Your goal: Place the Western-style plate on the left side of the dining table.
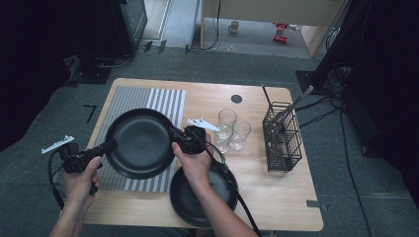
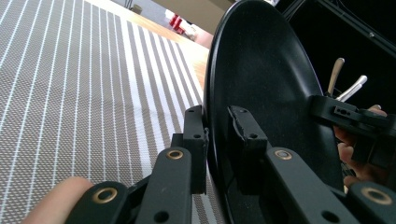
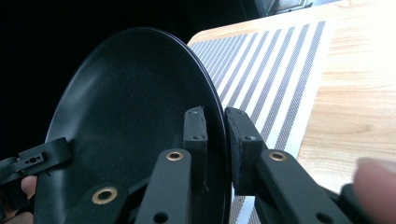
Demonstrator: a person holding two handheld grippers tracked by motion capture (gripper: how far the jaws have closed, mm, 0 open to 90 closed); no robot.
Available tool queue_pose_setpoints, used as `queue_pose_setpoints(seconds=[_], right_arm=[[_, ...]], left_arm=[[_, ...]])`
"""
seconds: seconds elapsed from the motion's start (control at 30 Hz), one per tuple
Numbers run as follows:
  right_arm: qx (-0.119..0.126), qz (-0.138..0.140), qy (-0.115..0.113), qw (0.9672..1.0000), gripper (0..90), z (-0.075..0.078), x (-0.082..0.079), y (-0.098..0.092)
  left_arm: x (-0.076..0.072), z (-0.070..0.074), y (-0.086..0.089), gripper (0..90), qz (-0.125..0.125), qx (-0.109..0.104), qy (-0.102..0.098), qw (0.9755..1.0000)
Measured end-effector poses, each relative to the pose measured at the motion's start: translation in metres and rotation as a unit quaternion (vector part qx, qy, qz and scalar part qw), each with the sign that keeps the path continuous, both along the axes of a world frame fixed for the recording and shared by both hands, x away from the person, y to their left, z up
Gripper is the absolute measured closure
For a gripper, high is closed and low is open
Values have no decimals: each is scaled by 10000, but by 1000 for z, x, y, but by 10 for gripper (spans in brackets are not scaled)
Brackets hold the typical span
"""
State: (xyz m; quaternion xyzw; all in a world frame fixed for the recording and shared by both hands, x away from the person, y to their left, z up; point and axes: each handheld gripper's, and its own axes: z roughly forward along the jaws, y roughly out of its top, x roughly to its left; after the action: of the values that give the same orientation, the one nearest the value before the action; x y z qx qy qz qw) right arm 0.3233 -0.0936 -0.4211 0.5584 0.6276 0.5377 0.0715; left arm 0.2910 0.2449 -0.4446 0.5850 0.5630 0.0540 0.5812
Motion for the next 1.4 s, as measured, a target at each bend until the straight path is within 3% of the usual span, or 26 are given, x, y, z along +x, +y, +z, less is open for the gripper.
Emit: queue_pose_setpoints(seconds=[0.6,1.1,1.4], right_arm=[[-14,106,160,9998,803,-8,23,15],[-68,57,190,9998,802,-13,44,18],[47,38,305,9995,803,-27,57,19]], left_arm=[[17,-7,13,788,95,23,160,9998],[41,-14,14,785,116,-7,275,9996],[53,-19,15,787,196,22,366,9991]])
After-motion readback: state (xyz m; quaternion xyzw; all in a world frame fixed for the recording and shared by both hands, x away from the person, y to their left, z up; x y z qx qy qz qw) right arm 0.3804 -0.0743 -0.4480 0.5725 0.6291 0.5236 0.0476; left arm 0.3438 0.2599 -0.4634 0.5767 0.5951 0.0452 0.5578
